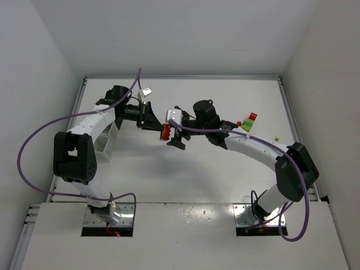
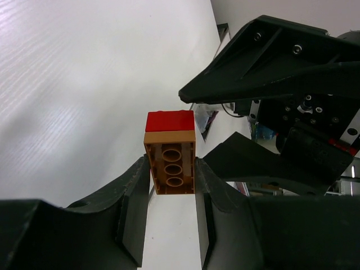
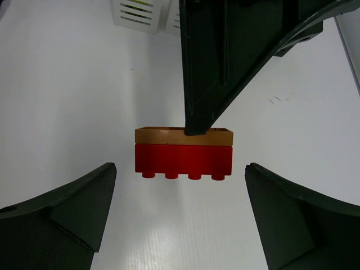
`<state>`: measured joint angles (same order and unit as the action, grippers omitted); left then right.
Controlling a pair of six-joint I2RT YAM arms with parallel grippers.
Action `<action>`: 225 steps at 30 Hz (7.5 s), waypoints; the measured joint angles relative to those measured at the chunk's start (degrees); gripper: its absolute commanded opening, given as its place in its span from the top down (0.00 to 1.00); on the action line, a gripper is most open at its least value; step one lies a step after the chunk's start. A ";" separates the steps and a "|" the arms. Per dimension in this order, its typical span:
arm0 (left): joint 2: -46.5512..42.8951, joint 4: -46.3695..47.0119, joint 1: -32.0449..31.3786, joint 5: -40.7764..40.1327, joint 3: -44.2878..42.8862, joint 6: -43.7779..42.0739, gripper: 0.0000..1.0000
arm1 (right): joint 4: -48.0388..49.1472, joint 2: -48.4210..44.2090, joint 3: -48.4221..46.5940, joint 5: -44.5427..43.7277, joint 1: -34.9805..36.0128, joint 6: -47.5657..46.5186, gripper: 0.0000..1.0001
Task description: Sort the legos into containers by color
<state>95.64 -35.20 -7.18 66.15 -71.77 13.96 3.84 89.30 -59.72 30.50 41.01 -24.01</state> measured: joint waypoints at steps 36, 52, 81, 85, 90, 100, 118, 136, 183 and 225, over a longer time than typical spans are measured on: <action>0.76 -1.46 -0.59 -0.79 -1.05 -0.85 1.00 | -4.04 2.93 -3.76 -1.68 0.76 -2.08 1.00; 0.76 -6.47 8.39 -5.49 -4.55 -6.43 0.63 | -9.44 2.80 -2.29 -4.44 0.70 -2.78 1.00; 0.46 -6.58 -3.67 -5.05 -4.44 -6.05 0.46 | -9.88 4.48 -7.91 -3.32 0.98 1.92 1.00; 0.57 -6.43 -3.72 -5.14 -4.44 -6.10 0.46 | -9.90 4.48 -8.02 -3.37 1.03 1.97 1.00; 0.76 -6.27 -3.74 -5.18 -4.44 -6.12 0.44 | -9.88 4.48 -8.02 -3.41 1.03 1.97 1.00; 1.14 -6.19 -4.11 -5.44 -4.44 -6.08 0.60 | -9.33 4.50 -8.04 -3.39 1.14 1.99 1.00; 1.75 -6.95 -0.13 -2.71 -4.92 -5.81 1.00 | -4.04 4.52 -6.43 -5.01 1.51 1.29 1.00; -7.78 -18.21 19.87 -12.46 -8.04 -21.16 1.00 | -10.58 3.89 -2.23 -6.51 0.42 0.26 1.00; -6.91 1.33 33.11 -38.05 3.21 -2.99 0.80 | -10.62 12.90 -11.54 -6.49 0.00 12.07 1.00; -17.75 0.09 32.83 -35.87 0.00 -4.98 0.28 | 21.46 65.20 -70.90 -6.12 -1.20 48.85 1.00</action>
<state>77.89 -35.11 25.65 30.28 -71.77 8.97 25.30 154.50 -130.63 24.38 39.81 24.84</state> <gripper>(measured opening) 0.721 0.633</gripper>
